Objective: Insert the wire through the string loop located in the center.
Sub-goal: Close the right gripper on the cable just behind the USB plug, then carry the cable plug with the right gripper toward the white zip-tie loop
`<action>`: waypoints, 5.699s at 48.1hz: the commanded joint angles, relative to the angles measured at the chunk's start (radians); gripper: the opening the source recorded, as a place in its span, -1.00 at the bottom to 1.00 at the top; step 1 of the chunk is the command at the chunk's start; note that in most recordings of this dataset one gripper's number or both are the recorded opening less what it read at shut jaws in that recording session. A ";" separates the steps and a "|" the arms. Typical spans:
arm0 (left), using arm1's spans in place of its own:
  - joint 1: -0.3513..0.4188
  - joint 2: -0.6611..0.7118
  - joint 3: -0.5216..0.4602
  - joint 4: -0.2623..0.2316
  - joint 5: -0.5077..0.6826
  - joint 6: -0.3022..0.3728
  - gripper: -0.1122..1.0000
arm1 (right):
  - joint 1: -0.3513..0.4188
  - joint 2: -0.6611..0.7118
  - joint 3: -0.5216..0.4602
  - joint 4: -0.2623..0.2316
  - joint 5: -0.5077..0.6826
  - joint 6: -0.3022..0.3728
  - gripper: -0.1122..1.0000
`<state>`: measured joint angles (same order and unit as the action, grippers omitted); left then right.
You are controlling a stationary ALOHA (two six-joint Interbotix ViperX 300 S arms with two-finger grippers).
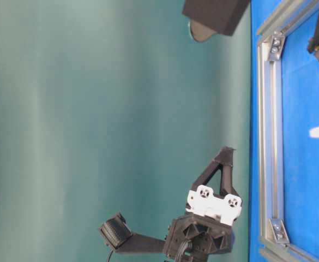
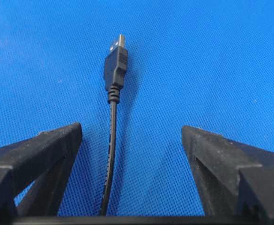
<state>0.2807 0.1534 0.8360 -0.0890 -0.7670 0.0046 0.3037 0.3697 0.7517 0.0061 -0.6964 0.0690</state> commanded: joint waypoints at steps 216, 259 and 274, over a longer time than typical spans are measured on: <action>0.000 -0.034 0.003 0.003 0.006 0.000 -0.80 | 0.023 -0.446 0.212 0.034 0.253 0.002 -0.84; 0.002 -0.034 0.003 0.005 0.006 0.002 -0.80 | -0.137 -0.465 0.258 0.046 0.249 -0.005 -0.84; 0.000 -0.035 0.003 0.005 0.006 0.000 -0.80 | -0.215 -0.465 0.262 0.046 0.233 -0.003 -0.84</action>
<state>0.2807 0.1534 0.8452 -0.0859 -0.7563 0.0046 0.1012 -0.0736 1.0201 0.0476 -0.4479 0.0660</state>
